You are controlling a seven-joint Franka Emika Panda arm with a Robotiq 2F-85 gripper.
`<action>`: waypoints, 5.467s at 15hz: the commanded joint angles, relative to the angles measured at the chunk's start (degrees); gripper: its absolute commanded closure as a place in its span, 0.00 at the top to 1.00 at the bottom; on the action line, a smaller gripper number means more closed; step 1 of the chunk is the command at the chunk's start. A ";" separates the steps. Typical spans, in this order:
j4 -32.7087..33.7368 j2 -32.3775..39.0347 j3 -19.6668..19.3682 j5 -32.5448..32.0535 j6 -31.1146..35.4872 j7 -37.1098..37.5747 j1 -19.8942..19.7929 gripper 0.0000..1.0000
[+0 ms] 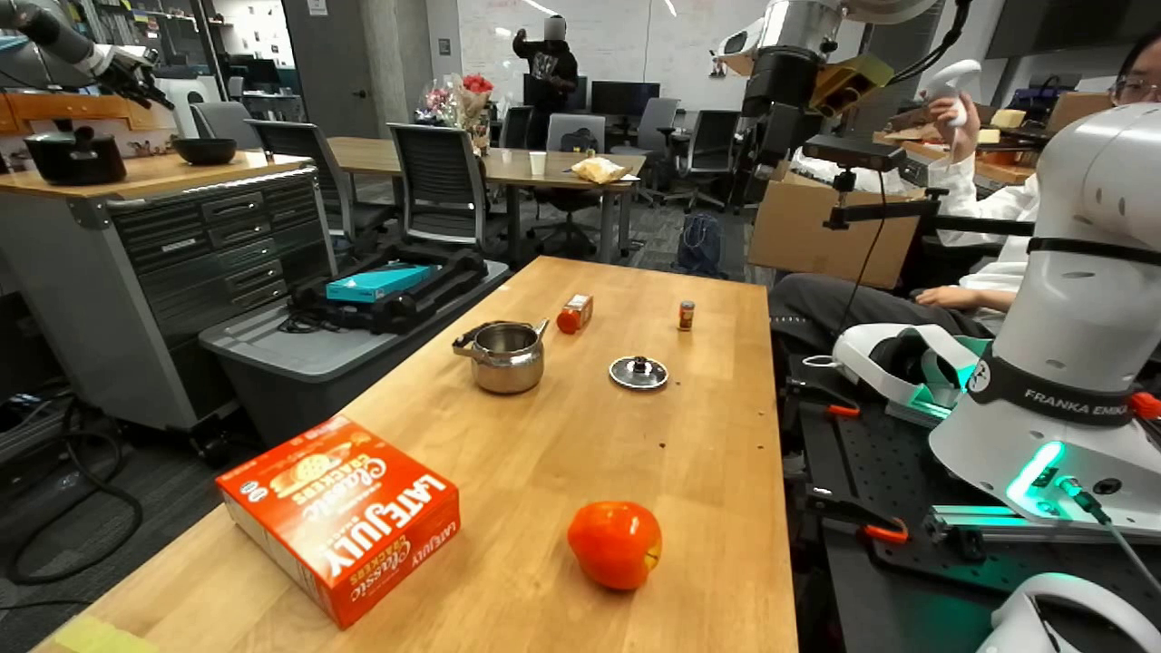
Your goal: Cover the silver teapot with a silver lid
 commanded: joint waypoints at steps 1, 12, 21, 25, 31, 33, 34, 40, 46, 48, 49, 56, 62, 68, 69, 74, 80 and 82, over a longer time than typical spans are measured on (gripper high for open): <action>0.09 0.38 1.41 1.07 -0.20 -0.83 -1.43 1.00; -0.97 3.85 4.43 -0.23 8.91 5.05 -3.56 1.00; -1.20 15.10 6.08 -0.74 17.96 5.11 -3.53 1.00; -1.08 21.58 6.35 -0.56 24.19 4.66 -3.28 1.00; -0.49 27.40 6.90 0.53 28.02 1.36 -3.10 1.00; -0.05 28.61 7.64 0.49 28.49 1.67 -3.15 1.00; 0.13 29.12 8.07 0.44 28.60 1.81 -3.15 1.00; 1.97 31.79 10.22 1.74 31.35 2.23 -3.31 1.00; 5.68 39.71 12.10 5.73 36.62 1.33 -3.51 1.00; 6.82 42.05 13.49 7.54 36.85 0.50 -4.22 1.00; 7.40 43.17 14.35 8.59 37.08 0.00 -4.72 1.00; 10.36 48.07 19.59 10.30 37.06 -0.99 -9.10 1.00; 12.06 51.48 21.01 8.34 36.97 0.58 -11.54 1.00; 13.25 53.77 23.54 9.18 36.45 -0.69 -13.74 1.00; 13.54 54.12 24.12 9.36 36.20 -0.98 -14.13 1.00; 14.73 55.76 26.03 9.22 36.03 -1.02 -15.30 1.00; 16.06 58.22 26.41 7.85 36.39 0.38 -15.21 1.00; 16.45 58.74 26.37 7.43 36.16 0.65 -15.21 0.78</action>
